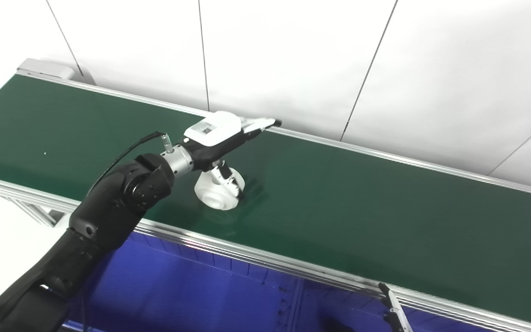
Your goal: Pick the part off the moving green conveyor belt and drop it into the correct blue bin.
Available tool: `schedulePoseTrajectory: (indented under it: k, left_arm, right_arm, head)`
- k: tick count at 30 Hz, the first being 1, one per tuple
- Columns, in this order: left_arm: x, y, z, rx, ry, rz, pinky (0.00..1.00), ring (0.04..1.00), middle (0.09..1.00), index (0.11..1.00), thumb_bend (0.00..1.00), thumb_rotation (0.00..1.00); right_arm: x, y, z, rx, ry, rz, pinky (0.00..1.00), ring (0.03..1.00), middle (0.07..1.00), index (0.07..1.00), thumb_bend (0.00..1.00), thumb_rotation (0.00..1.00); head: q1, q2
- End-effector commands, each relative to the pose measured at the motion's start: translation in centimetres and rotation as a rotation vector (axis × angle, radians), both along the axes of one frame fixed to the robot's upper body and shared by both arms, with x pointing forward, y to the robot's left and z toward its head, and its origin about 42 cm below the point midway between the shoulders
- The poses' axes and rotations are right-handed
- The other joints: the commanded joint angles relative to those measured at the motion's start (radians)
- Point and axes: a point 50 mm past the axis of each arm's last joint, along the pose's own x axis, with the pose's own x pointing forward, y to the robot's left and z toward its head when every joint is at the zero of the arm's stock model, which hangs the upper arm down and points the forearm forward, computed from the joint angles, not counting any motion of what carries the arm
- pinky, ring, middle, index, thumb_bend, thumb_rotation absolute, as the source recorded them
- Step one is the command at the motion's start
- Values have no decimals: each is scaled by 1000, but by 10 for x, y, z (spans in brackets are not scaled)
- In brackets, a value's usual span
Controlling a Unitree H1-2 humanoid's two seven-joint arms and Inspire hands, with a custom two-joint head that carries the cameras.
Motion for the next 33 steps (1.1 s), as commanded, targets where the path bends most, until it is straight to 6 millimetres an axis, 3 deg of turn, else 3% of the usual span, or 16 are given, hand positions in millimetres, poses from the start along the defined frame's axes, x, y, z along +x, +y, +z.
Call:
schedulePoseTrajectory:
  k: [1,10,13,14,16,18,19,21,24,33]
  left_arm:
    - [14,4,27,24,-27,-4,903,914,949,953,998,109]
    - [8,9,17,99,151,9,913,930,955,969,1000,223]
    - [3,9,10,122,238,35,855,917,959,969,1000,142]
    - [2,7,8,128,257,41,811,890,941,951,979,61]
    - [-1,4,3,130,248,48,759,841,888,897,915,25]
    - [-4,2,0,111,214,56,665,739,781,789,820,5]
    - [-5,1,-2,98,198,60,581,632,627,664,672,2]
    - [-9,-2,-9,45,148,74,462,476,510,577,545,0]
    - [-13,-4,-15,-30,112,74,423,400,487,543,501,0]
    - [-17,-6,-21,-212,-64,63,420,402,501,525,497,0]
  right_arm:
    - [-1,0,9,4,-55,9,825,926,966,975,644,876]
    - [0,1,9,9,-56,8,822,924,969,978,629,864]
    - [-1,1,10,10,-56,9,828,930,974,981,634,882]
    - [0,1,10,14,-57,7,818,921,970,977,635,868]
    - [0,2,9,20,-55,5,818,921,970,978,637,868]
    - [0,2,9,23,-59,6,823,925,970,978,632,858]
    - [0,2,10,24,-63,5,819,922,966,975,624,850]
    - [0,2,10,22,-60,6,820,922,967,976,622,852]
    - [0,2,9,25,-59,6,827,926,971,981,628,863]
    - [2,3,8,42,-66,4,829,929,970,978,621,863]
  head:
    - [1,1]
    - [1,5]
    - [5,7]
    - [4,6]
    - [3,8]
    - [4,8]
    - [4,8]
    - [4,9]
    - [6,11]
    - [7,16]
